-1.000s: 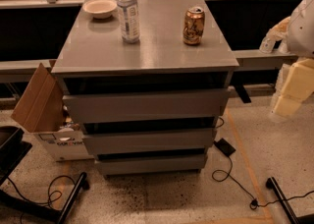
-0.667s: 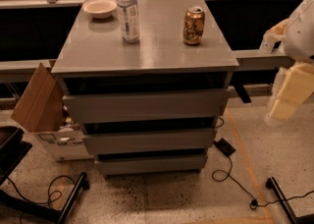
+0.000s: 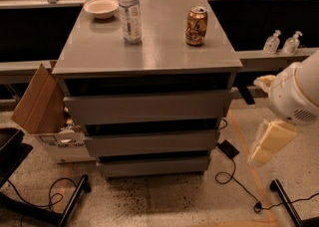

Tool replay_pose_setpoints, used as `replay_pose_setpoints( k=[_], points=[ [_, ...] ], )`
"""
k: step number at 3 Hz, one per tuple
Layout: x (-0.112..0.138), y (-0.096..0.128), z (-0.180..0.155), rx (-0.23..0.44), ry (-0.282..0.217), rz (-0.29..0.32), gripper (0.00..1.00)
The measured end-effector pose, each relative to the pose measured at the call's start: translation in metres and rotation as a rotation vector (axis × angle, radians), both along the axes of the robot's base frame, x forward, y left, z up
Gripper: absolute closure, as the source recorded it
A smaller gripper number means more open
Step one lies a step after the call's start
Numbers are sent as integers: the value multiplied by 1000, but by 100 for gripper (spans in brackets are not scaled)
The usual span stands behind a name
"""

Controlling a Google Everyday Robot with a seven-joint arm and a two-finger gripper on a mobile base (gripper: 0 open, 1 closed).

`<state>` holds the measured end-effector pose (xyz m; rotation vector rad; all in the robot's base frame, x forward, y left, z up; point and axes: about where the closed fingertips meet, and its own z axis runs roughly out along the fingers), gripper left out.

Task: Open bottom drawer

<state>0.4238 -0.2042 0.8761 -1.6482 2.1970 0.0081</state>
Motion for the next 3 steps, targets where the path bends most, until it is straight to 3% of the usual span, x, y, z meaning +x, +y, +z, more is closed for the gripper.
replay_pose_setpoints(
  k=[1, 3],
  points=[
    [-6, 25, -92, 11, 13, 22, 0],
    [10, 59, -218, -96, -24, 62, 0]
  ],
)
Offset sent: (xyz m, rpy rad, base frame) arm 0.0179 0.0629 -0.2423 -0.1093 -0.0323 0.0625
